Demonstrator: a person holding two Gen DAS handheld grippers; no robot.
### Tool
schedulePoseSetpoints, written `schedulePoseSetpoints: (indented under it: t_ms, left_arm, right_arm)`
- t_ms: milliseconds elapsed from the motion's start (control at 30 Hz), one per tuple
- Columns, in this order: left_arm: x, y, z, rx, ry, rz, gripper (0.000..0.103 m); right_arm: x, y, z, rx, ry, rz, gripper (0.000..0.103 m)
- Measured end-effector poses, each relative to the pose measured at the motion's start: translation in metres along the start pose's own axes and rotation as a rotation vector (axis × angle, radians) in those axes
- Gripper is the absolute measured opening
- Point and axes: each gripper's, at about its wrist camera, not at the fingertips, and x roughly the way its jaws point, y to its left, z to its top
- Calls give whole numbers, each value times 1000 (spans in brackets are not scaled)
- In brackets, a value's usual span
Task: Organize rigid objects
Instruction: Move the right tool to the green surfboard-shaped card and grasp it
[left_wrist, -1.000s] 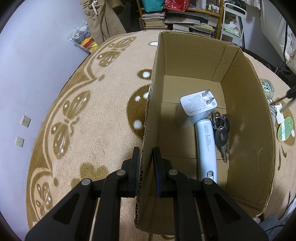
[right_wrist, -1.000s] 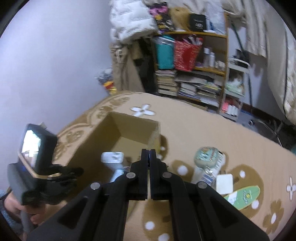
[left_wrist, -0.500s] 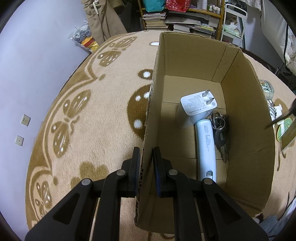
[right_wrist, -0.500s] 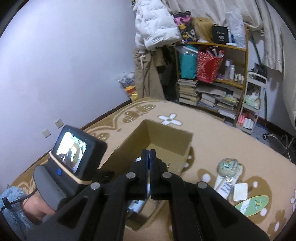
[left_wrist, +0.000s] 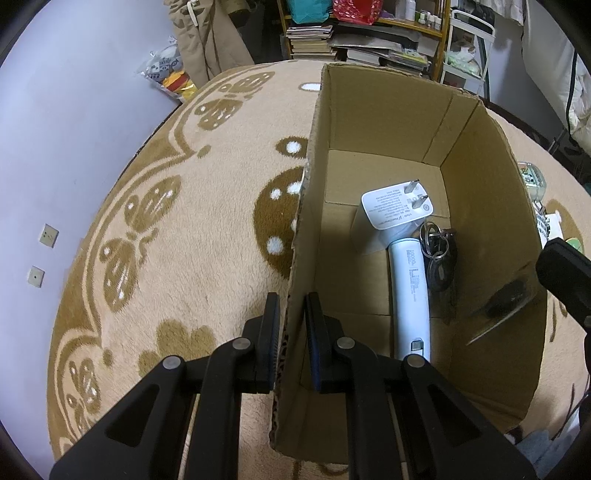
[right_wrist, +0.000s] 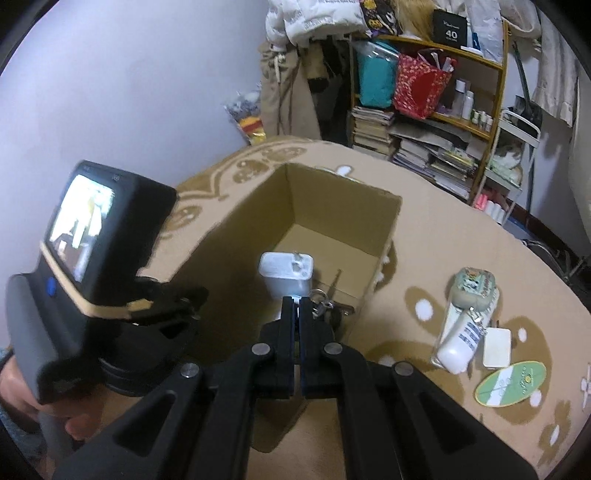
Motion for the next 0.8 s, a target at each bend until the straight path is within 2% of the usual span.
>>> schedulePoseSetpoints:
  t_ms: [300, 333, 367, 433, 467, 533, 667, 800]
  left_arm:
    - [2, -2, -1, 3, 1, 4, 13]
    - [2, -1, -1, 3, 1, 4, 13]
    - [2, -1, -1, 2, 2, 3, 13]
    - [2, 0, -1, -1, 3, -3, 13]
    - [2, 0, -1, -4, 4, -6, 13]
    - [2, 2, 0, -13, 6, -13, 13]
    - [2, 4, -1, -21, 7, -22, 13]
    - [2, 4, -1, -18, 6, -20, 13]
  right_arm:
    - [-3, -10, 4, 28, -10, -39, 10]
    - [-3, -12, 5, 31, -8, -48, 18]
    - [-3, -14, 5, 33, -5, -67, 32]
    - [-5, -18, 6, 34, -6, -125, 52]
    - [-8, -22, 6, 45, -15, -126, 57]
    - [-9, -30, 7, 70, -19, -125, 60]
    - [-8, -54, 6, 130, 1, -193, 73]
    - [-6, -80, 1, 203, 12, -211, 81]
